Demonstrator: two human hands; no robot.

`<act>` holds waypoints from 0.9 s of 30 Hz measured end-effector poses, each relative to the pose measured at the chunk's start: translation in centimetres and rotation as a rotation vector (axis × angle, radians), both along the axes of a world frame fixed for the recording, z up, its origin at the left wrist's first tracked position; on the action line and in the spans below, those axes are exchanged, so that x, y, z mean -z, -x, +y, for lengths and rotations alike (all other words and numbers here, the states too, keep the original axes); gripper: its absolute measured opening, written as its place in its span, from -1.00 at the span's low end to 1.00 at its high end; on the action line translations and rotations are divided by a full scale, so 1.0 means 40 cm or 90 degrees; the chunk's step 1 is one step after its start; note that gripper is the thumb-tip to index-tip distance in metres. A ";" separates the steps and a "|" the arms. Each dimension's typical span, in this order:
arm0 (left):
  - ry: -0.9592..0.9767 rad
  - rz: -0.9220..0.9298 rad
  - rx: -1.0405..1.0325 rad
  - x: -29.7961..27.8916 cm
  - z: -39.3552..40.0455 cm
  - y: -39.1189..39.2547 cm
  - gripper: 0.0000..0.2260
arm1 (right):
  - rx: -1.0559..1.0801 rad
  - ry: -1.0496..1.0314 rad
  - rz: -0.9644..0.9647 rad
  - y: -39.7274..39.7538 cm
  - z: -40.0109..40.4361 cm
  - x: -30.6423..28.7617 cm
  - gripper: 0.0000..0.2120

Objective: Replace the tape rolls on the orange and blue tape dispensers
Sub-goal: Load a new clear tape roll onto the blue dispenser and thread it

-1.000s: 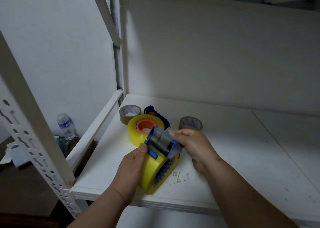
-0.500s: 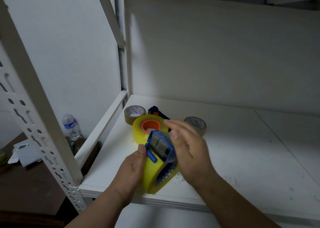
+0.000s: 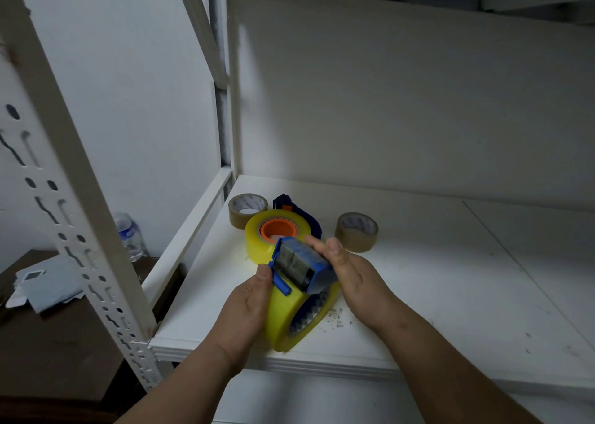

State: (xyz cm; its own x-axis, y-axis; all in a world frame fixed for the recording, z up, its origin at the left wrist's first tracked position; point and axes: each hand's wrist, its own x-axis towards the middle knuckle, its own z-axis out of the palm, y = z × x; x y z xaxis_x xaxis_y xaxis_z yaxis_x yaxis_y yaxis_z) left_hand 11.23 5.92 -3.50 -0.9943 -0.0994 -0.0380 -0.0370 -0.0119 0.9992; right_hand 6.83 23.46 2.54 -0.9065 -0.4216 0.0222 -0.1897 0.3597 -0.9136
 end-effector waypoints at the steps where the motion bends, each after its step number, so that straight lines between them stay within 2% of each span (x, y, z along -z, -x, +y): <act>1: 0.003 0.001 0.002 -0.001 0.000 -0.003 -0.41 | 0.019 -0.030 -0.014 0.004 0.010 0.006 -0.31; 3: 0.007 0.006 0.003 -0.001 -0.002 -0.005 -0.39 | 0.066 -0.040 -0.022 0.006 0.023 0.011 -0.23; 5: 0.009 0.010 0.002 -0.001 -0.003 -0.006 -0.39 | 0.086 0.028 0.025 -0.015 0.013 0.006 -0.21; 7: 0.009 0.014 0.003 -0.001 -0.005 -0.004 -0.38 | 0.029 0.076 0.096 -0.036 -0.014 0.003 -0.31; 9: 0.011 0.007 0.008 0.000 -0.006 -0.002 -0.36 | -0.022 0.070 0.143 -0.043 -0.032 0.014 -0.40; 14: 0.001 -0.012 0.016 -0.007 -0.006 -0.005 -0.41 | 0.034 0.007 0.016 -0.008 0.003 -0.009 -0.34; 16: 0.005 -0.011 0.020 -0.011 -0.006 -0.007 -0.41 | 0.049 0.010 0.034 -0.007 -0.003 -0.019 -0.29; 19: -0.002 -0.016 0.021 -0.009 -0.008 -0.009 -0.39 | -0.014 0.057 0.089 -0.023 -0.034 -0.007 -0.33; 21: -0.002 -0.017 0.024 -0.010 -0.010 -0.008 -0.40 | -0.025 0.041 0.072 -0.021 -0.033 -0.004 -0.31; 25: -0.002 -0.018 0.028 -0.010 -0.011 -0.008 -0.42 | 0.035 -0.058 -0.014 0.014 0.010 -0.013 -0.21; 27: -0.006 -0.014 0.023 -0.006 -0.014 -0.009 -0.40 | 0.079 -0.062 0.015 0.015 0.014 -0.010 -0.19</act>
